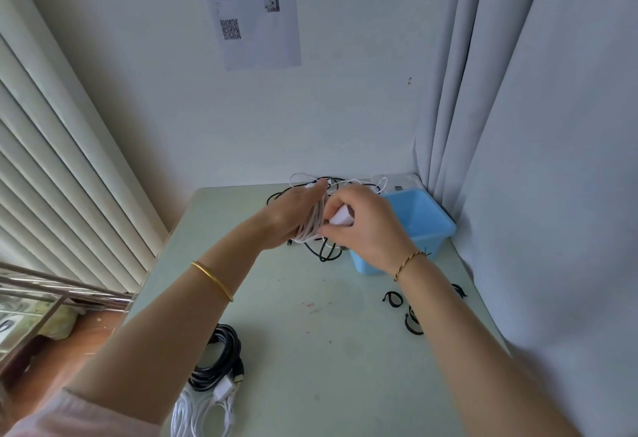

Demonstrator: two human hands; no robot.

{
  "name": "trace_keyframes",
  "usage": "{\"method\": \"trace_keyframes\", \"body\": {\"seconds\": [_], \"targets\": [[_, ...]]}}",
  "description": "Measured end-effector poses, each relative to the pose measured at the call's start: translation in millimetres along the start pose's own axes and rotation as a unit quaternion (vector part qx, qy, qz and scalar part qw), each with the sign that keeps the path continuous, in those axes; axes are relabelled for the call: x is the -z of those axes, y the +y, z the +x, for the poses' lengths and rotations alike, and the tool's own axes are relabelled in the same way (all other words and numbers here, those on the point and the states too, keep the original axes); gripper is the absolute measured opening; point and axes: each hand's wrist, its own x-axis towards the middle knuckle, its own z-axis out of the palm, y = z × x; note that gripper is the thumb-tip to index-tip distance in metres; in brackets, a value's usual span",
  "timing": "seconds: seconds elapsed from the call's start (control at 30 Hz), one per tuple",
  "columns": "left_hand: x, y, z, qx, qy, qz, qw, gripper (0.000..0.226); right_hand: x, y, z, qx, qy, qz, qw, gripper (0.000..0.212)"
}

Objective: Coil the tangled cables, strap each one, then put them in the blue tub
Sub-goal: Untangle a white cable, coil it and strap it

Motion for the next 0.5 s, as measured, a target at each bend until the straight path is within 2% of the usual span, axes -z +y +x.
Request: {"method": "trace_keyframes", "body": {"seconds": [0.13, 0.2, 0.27, 0.37, 0.43, 0.5], "targets": [[-5, 8, -5, 0.029, -0.097, -0.020, 0.995, 0.083, 7, 4, 5, 0.033, 0.017, 0.080, 0.996, 0.024], [-5, 11, -5, 0.056, -0.127, -0.030, 0.990, 0.090, 5, 11, 9, 0.084, 0.066, -0.002, 0.994, 0.029], [-6, 12, -6, 0.090, -0.164, -0.034, 0.982, 0.096, 3, 16, 14, 0.110, 0.087, -0.028, 0.990, 0.040], [-9, 10, -7, 0.127, -0.209, -0.057, 0.968, 0.100, 2, 18, 13, 0.072, 0.023, 0.074, 0.994, 0.042], [-10, 8, -5, 0.143, -0.220, -0.091, 0.961, 0.101, 5, 18, 11, 0.034, -0.027, 0.125, 0.991, 0.028], [-9, 6, -3, 0.164, -0.235, -0.134, 0.949, 0.101, 4, 20, 9, 0.037, -0.031, 0.123, 0.991, 0.018]]}}
